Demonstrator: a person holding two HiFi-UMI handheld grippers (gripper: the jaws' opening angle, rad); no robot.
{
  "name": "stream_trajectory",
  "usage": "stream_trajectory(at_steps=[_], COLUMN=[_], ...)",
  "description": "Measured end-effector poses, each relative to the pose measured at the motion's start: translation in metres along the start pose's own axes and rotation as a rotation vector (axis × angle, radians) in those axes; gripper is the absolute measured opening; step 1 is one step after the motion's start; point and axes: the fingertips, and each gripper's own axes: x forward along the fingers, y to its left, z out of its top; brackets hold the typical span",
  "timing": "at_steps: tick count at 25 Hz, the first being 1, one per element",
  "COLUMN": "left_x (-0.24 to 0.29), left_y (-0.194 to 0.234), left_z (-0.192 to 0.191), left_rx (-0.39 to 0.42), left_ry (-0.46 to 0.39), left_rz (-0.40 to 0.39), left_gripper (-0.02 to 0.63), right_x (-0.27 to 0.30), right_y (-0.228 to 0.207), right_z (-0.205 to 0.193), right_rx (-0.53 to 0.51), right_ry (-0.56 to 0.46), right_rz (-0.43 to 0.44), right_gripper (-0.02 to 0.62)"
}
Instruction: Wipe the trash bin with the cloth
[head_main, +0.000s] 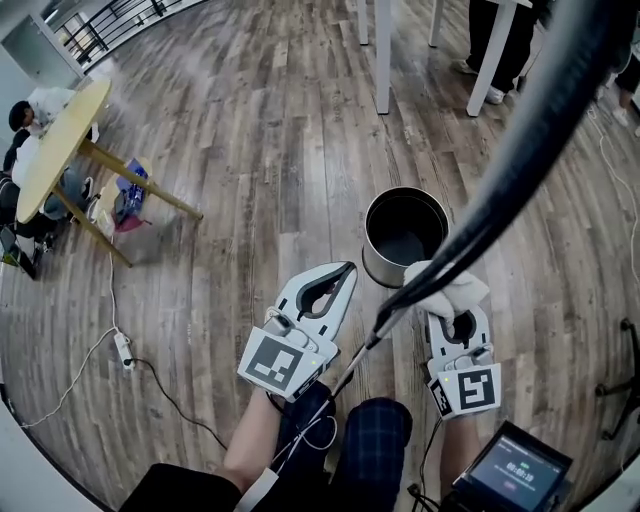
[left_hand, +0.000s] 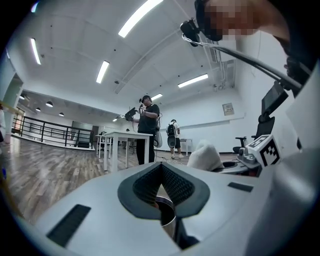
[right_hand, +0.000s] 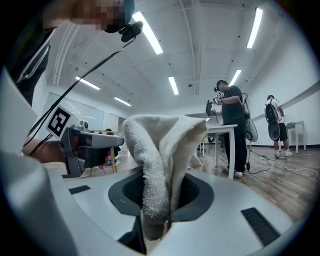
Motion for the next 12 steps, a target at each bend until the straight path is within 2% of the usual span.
stream_trajectory(at_steps=[5,12], left_x=[-0.008,-0.023], left_y=[-0.01,-0.025], left_z=[0.055,0.168], left_rx=[-0.009,-0.006], left_ry=[0.001,-0.007], left_rz=[0.0,-0.001], left_gripper=[-0.003,-0.003], right_x=[-0.015,-0.04], right_y=[0.009,0.018], right_z=[0.059,0.168], right_rx=[0.009,0.034], right_ry=[-0.005,-0.009], right_rz=[0.009,0.019], right_gripper=[0.092,0.092])
